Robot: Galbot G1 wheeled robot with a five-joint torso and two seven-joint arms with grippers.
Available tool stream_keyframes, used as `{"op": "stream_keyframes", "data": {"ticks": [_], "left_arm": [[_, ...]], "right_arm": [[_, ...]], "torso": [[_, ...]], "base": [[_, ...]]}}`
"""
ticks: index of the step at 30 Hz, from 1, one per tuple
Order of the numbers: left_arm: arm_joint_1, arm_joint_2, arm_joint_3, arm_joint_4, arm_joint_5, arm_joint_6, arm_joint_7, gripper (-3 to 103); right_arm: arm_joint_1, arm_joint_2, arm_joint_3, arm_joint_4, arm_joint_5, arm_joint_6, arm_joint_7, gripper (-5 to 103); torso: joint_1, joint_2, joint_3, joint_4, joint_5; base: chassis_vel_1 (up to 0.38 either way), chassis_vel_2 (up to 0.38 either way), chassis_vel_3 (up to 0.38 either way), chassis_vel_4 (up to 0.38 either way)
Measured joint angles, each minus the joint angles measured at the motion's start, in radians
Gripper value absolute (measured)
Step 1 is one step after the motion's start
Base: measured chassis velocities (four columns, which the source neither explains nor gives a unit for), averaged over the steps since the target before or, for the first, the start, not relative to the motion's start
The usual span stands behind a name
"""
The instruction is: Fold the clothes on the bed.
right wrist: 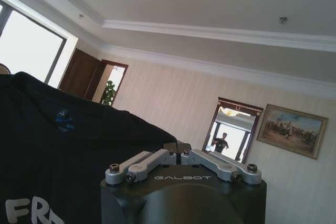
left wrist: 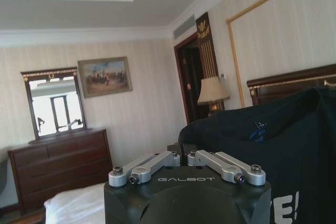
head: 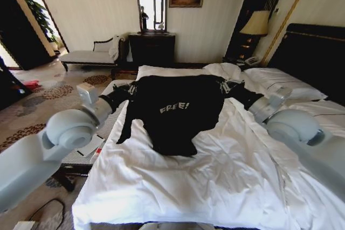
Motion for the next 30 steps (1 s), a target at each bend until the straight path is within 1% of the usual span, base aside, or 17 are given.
{"op": "stream_keyframes", "data": {"ticks": [1,3,5,8,9,10,12,13,14,15,16,17,21,24,25,29,30], "left_arm": [[-0.029,0.025,-0.02,-0.022,-0.037,0.0,-0.001,1],[-0.034,0.037,-0.034,-0.034,-0.053,0.0,-0.002,1],[-0.03,0.065,-0.082,-0.066,-0.093,0.001,-0.002,1],[0.049,0.117,-0.233,-0.122,-0.164,0.002,-0.002,1],[0.049,0.117,-0.233,-0.122,-0.164,0.002,-0.002,1],[0.075,0.126,-0.273,-0.132,-0.181,0.002,-0.002,1],[0.177,0.157,-0.437,-0.161,-0.245,0.001,0.0,1],[0.205,0.168,-0.492,-0.17,-0.271,0.0,0.0,1],[0.205,0.168,-0.492,-0.17,-0.271,0.0,0.0,1],[0.224,0.177,-0.546,-0.179,-0.302,-0.002,-0.002,1],[0.229,0.182,-0.569,-0.183,-0.319,-0.002,-0.004,1],[0.232,0.19,-0.612,-0.19,-0.349,-0.006,-0.012,1],[0.23,0.204,-0.659,-0.193,-0.371,-0.014,-0.02,1],[0.232,0.215,-0.708,-0.193,-0.407,-0.017,-0.042,1],[0.232,0.215,-0.708,-0.193,-0.407,-0.017,-0.042,1],[0.238,0.233,-0.796,-0.192,-0.488,-0.017,-0.063,1],[0.238,0.233,-0.796,-0.192,-0.488,-0.017,-0.063,1]], "right_arm": [[-0.002,-0.017,0.045,0.019,0.024,-0.012,0.014,0],[0.0,-0.024,0.062,0.03,0.04,-0.019,0.025,0],[0.008,-0.035,0.094,0.055,0.073,-0.034,0.049,0],[0.018,-0.048,0.129,0.095,0.111,-0.058,0.088,0],[0.018,-0.048,0.129,0.095,0.111,-0.058,0.088,0],[0.02,-0.051,0.137,0.104,0.119,-0.062,0.096,0],[0.022,-0.06,0.178,0.13,0.156,-0.079,0.119,0],[0.018,-0.066,0.207,0.14,0.174,-0.083,0.126,0],[0.018,-0.066,0.207,0.14,0.174,-0.083,0.126,0],[0.013,-0.075,0.249,0.151,0.2,-0.089,0.135,0],[0.013,-0.079,0.264,0.156,0.213,-0.092,0.141,0],[0.013,-0.089,0.303,0.173,0.256,-0.105,0.162,0],[0.016,-0.1,0.344,0.197,0.303,-0.123,0.201,0],[0.013,-0.103,0.39,0.224,0.343,-0.148,0.257,0],[0.013,-0.103,0.39,0.224,0.343,-0.148,0.257,0],[0.01,-0.113,0.459,0.254,0.402,-0.176,0.315,0],[0.01,-0.113,0.459,0.254,0.402,-0.176,0.315,0]], "torso": [[0.0,0.0,0.0,-0.0002,0.0001],[0.0,0.0,0.0,-0.0002,0.0003],[0.0,0.0,0.0,0.0,0.0003],[0.0,0.0,0.0,0.0002,0.0],[0.0,0.0,0.0,0.0002,0.0],[0.0,0.0,0.0,0.0002,0.0],[0.0,0.0,0.0,0.0006,0.0],[0.0,0.0,0.0,0.0006,0.0001],[0.0,0.0,0.0,0.0006,0.0001],[0.0,0.0,0.0,0.0004,0.0],[0.0,0.0,0.0,0.0002,-0.0001],[0.0,0.0,0.0,0.0,0.0001],[0.0,0.0,0.0,0.0001,-0.0001],[0.0,0.0,0.0,0.0001,0.0],[0.0,0.0,0.0,0.0001,0.0],[0.0,0.0,0.0,0.0,0.0001],[0.0,0.0,0.0,0.0,0.0001]], "base": [[0.0,0.0,0.0,0.0],[0.0,0.0,0.0,0.0],[0.0,0.0,0.0,0.0],[0.0,0.0,0.0,0.0],[0.0,0.0,0.0,0.0],[0.0,0.0,0.0,0.0],[0.0,0.0,0.0,0.0],[0.0,0.0,0.0,0.0],[0.0,0.0,0.0,0.0],[0.0,0.0,0.0,0.0],[0.0,0.0,0.0,0.0],[0.0,0.0,0.0,0.0],[0.0,0.0,0.0,0.0],[0.0,0.0,0.0,0.0],[0.0,0.0,0.0,0.0],[0.0,0.0,0.0,0.0],[0.0,0.0,0.0,0.0]]}}
